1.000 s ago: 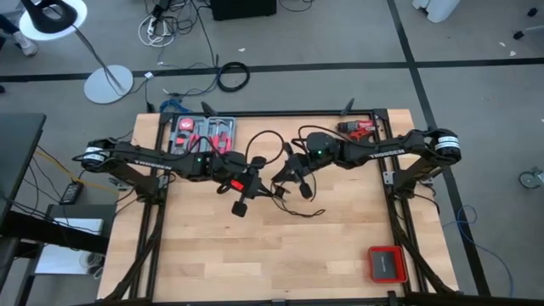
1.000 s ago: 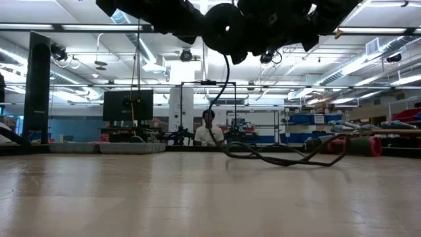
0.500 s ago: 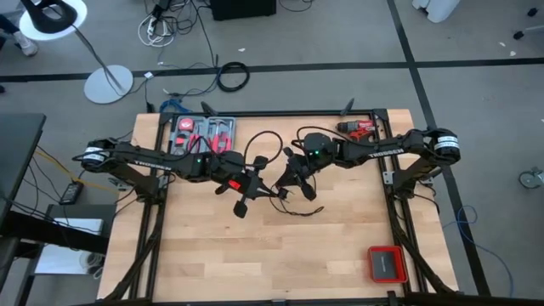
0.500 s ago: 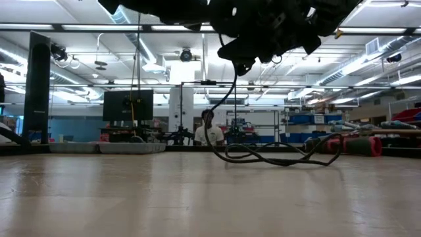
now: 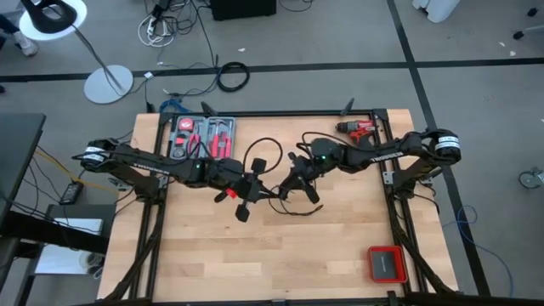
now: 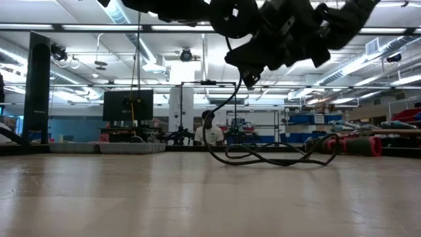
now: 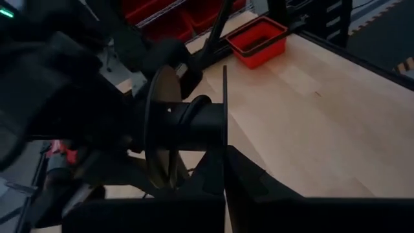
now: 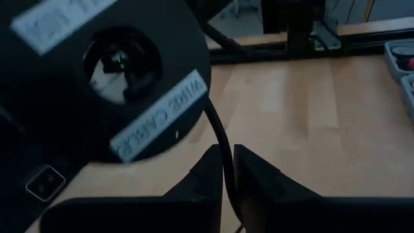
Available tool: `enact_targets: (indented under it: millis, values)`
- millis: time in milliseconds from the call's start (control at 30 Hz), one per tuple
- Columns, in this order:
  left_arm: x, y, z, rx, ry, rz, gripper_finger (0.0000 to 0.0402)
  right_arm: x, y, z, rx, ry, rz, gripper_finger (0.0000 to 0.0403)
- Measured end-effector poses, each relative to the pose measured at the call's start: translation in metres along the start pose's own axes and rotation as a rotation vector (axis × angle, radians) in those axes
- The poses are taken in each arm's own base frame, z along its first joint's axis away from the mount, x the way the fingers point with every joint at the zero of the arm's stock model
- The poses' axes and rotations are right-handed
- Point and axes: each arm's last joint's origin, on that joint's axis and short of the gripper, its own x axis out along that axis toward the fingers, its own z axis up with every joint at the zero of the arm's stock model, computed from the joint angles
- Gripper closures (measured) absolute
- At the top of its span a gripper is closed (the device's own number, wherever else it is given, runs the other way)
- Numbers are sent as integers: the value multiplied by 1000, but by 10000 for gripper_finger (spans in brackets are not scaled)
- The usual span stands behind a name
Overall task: Coil cords
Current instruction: Coil the black wire on the black spool
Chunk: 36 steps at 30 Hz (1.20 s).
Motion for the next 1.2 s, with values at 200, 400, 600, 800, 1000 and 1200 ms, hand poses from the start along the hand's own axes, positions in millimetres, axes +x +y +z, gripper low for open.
enact_targets:
  millis: [200, 400, 600, 800, 1000, 1200]
  values:
    - [0, 3, 6, 5, -52, 54, 401, -8, 3, -20, 58, -86, 10, 365]
    - [-1, 7, 11, 42, -89, 113, 401, -9, 8, -32, 95, -66, 10, 367]
    - [-1, 7, 11, 26, -95, 115, 401, -8, 12, -33, 77, -77, 0, 368]
    - [-1, 7, 11, 12, -94, 114, 401, -8, 12, -32, 69, -86, -2, 370]
    - [-1, 7, 11, 2, -92, 115, 401, -8, 12, -32, 64, -87, -2, 370]
    - [-1, 7, 11, 1, -89, 122, 401, -8, 12, -32, 58, -85, 6, 369]
